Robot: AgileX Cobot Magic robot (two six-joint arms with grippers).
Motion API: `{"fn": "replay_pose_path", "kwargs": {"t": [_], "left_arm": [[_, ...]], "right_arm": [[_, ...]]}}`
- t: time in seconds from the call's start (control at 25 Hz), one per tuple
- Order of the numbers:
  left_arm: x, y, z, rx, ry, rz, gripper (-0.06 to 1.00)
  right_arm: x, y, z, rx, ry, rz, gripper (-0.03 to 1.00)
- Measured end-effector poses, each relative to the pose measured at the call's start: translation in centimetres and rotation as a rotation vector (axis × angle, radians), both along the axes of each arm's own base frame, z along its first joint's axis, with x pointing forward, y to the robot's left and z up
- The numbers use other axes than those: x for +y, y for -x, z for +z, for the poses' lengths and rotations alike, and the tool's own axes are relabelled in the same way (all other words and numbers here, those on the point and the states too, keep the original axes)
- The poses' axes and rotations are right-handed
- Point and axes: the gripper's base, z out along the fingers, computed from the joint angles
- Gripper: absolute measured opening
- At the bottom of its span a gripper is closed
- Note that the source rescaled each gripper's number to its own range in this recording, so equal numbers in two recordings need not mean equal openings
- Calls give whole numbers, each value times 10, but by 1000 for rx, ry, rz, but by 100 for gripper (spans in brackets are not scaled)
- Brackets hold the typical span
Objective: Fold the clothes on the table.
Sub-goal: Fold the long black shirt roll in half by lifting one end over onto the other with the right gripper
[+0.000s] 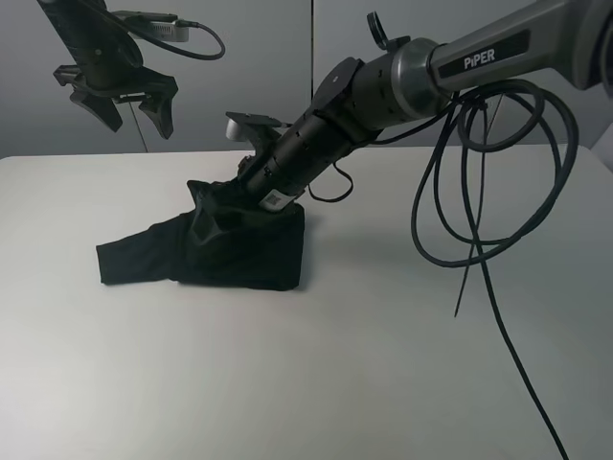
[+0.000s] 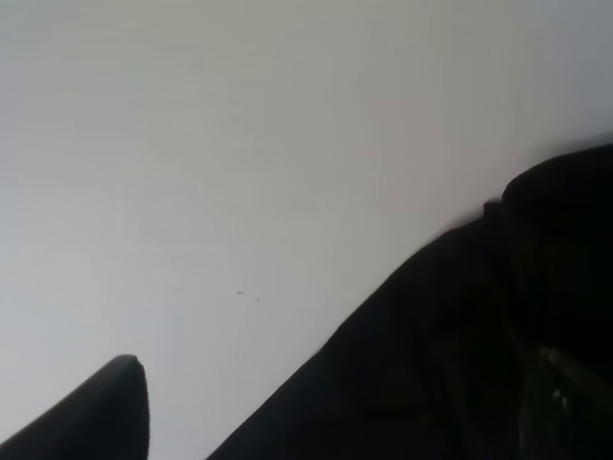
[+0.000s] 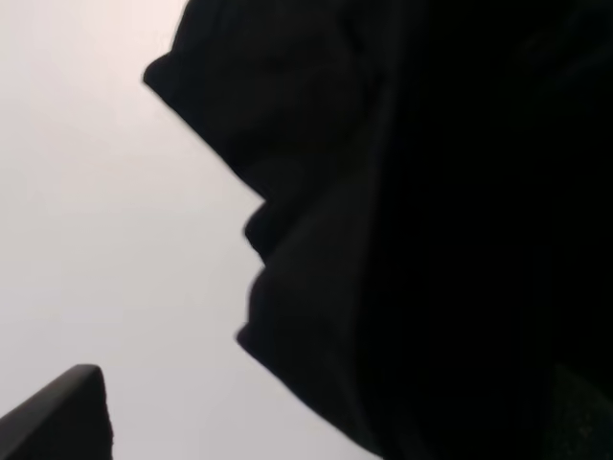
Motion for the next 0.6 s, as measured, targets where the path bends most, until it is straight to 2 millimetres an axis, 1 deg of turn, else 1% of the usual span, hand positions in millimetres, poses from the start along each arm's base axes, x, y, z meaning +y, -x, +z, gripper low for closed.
{"fn": "replay_pose_path", "kwargs": {"t": [0.12, 0.16, 0.24, 0.36, 0.44, 0.6], "left_arm": [[0, 0, 0, 0, 0, 0, 99], [0, 0, 0, 0, 0, 0, 99], [0, 0, 0, 0, 0, 0, 99], [0, 0, 0, 0, 2, 0, 99], [-1, 0, 0, 1, 7, 1, 99], [-1, 0, 0, 3, 16, -2, 99]], "right_arm": [[5, 2, -3, 12, 5, -28, 97], [5, 2, -7, 24, 12, -38, 97], [6, -1, -17, 37, 27, -49, 97], [15, -8, -22, 39, 12, -56, 97], [27, -13, -19, 26, -25, -56, 97], [62, -13, -12, -10, -93, -12, 97]]}}
